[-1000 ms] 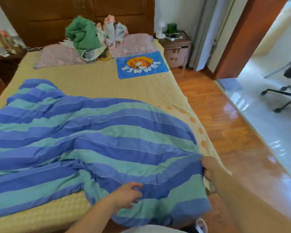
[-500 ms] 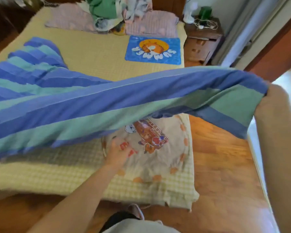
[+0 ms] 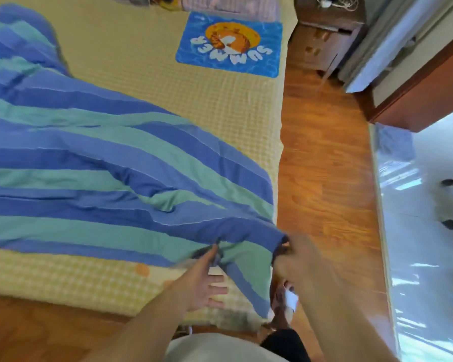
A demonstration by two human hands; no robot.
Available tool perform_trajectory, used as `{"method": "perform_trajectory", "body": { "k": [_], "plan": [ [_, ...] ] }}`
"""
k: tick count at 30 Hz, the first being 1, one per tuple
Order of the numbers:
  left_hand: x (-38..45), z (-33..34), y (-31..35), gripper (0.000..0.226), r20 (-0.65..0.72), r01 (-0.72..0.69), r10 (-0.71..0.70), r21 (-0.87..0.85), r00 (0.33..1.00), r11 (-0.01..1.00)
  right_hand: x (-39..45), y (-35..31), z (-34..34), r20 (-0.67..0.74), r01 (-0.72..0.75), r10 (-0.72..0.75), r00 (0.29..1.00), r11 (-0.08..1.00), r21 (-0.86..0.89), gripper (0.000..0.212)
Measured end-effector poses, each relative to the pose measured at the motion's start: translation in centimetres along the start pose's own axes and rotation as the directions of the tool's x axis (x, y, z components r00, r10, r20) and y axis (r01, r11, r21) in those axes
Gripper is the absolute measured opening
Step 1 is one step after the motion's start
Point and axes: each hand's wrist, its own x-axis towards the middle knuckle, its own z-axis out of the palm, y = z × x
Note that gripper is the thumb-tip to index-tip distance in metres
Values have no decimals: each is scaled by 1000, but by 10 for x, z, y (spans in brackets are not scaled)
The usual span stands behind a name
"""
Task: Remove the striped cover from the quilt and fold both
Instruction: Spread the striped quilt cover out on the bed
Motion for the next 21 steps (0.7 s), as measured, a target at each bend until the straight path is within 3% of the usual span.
{"method": "perform_trajectory", "body": {
  "k": [1,3,5,7,8,9,10,11,12,13,14,15,16,18,19,21],
  "plan": [
    [6,13,-5,82,25,12,-10,-64,1000,998,15,-1,7,56,-69,65,996,995,73,24],
    [18,44,-19,73,59,-41,60,-289,996,957,27,-9,13,180,-292,241,954,884,365,25],
    [21,81,-29,73,19,-159,213,-599,977,785,28,-24,8,232,-357,306,923,907,222,26],
    [1,118,-22,57,-213,-382,347,-741,913,552,16,-44,-12,309,-346,301,902,933,103,27],
    [-18,134,-13,45,-354,-511,395,-744,848,431,11,-56,-20,330,-327,291,898,943,58,27],
    [-40,147,-2,32,-514,-658,430,-680,742,323,7,-70,-27,345,-297,278,896,955,5,30],
    [-65,156,8,24,-704,-826,437,-513,560,234,5,-83,-31,351,-264,266,898,963,-54,32],
    [-92,163,14,26,-868,-954,401,-238,294,183,5,-92,-37,345,-225,260,902,965,-138,29],
    [-120,172,11,32,-922,-983,387,53,20,178,9,-97,-41,337,-188,263,904,952,-240,25],
    [-141,181,2,33,-894,-947,419,258,-160,190,11,-98,-45,333,-156,283,899,919,-362,22],
    [-152,188,-16,31,-859,-904,460,361,-227,229,14,-93,-48,341,-136,321,884,872,-470,20],
    [-153,192,-38,28,-850,-881,478,384,-221,276,17,-86,-51,348,-111,363,864,813,-571,19],
    [-144,193,-64,27,-871,-872,459,353,-175,339,23,-77,-53,352,-84,405,844,747,-659,19],
    [-113,190,-118,29,-950,-879,313,161,-15,449,38,-55,-64,298,-59,465,834,611,-789,23],
    [-91,186,-144,27,-974,-886,179,-40,138,462,48,-44,-73,240,-72,479,844,545,-835,23],
    [-47,188,-184,16,-830,-747,-72,-532,553,399,67,-25,-97,121,-112,450,885,458,-882,24]
  ]
}}
